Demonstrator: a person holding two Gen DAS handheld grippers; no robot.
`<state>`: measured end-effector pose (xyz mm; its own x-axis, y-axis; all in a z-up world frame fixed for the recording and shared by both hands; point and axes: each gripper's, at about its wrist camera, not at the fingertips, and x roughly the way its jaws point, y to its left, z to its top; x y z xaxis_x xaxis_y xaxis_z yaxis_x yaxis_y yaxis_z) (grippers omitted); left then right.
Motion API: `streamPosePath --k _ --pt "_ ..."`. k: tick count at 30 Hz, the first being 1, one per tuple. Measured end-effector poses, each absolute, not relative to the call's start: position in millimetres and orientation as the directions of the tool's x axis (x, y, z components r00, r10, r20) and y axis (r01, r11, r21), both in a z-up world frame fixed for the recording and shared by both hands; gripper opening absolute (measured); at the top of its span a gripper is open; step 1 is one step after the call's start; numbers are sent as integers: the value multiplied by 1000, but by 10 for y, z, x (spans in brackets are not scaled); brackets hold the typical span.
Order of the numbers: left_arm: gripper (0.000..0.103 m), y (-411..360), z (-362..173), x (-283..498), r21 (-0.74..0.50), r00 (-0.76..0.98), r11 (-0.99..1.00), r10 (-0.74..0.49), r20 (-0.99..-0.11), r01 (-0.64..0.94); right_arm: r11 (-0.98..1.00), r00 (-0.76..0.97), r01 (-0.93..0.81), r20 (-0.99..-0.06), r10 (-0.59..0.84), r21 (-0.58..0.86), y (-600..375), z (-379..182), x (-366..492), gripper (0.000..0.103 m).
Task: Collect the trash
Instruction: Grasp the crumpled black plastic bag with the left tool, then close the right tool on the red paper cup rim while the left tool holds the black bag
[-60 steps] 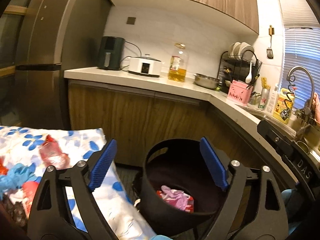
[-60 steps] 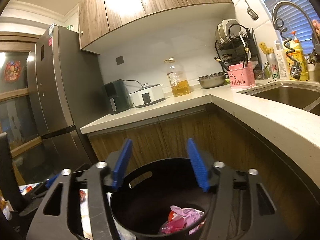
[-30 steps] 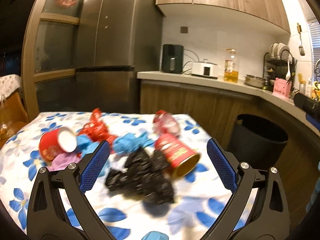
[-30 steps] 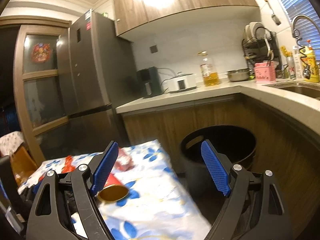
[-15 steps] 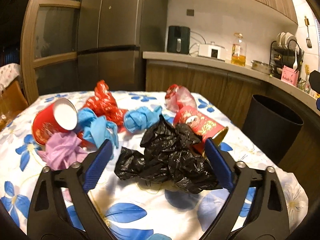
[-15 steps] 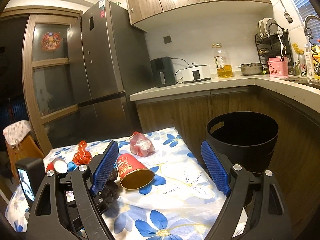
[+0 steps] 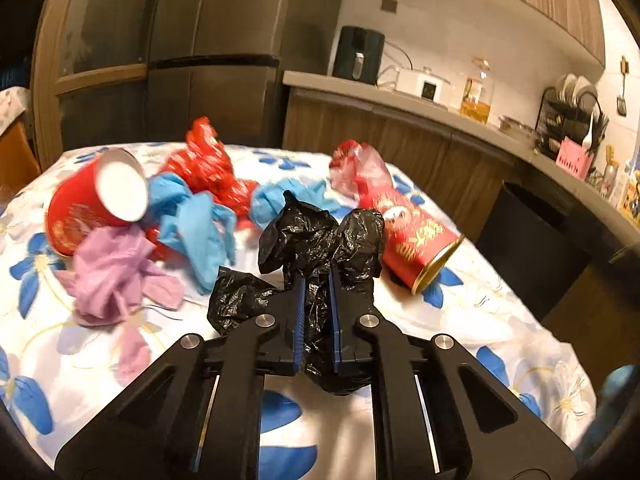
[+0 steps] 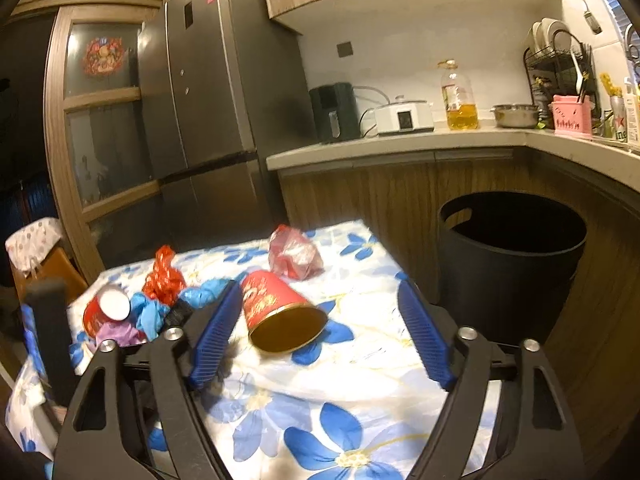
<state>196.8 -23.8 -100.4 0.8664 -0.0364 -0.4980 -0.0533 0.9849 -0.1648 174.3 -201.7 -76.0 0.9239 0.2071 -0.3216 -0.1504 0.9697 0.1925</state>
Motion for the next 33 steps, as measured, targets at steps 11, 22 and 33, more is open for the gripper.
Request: streamPosePath --k 11,22,33 --pt "10 79 -559 1590 -162 932 981 45 -360 -110 955 878 -195 -395 271 222 -1609 -1029 2064 45" --pt "10 229 -551 1602 -158 931 979 66 -360 -130 928 823 -206 -459 336 310 -1518 -1216 2340 26" --pt "10 170 -545 1617 -134 926 982 76 -370 -134 918 827 -247 -427 366 310 -1539 -1114 2273 5"
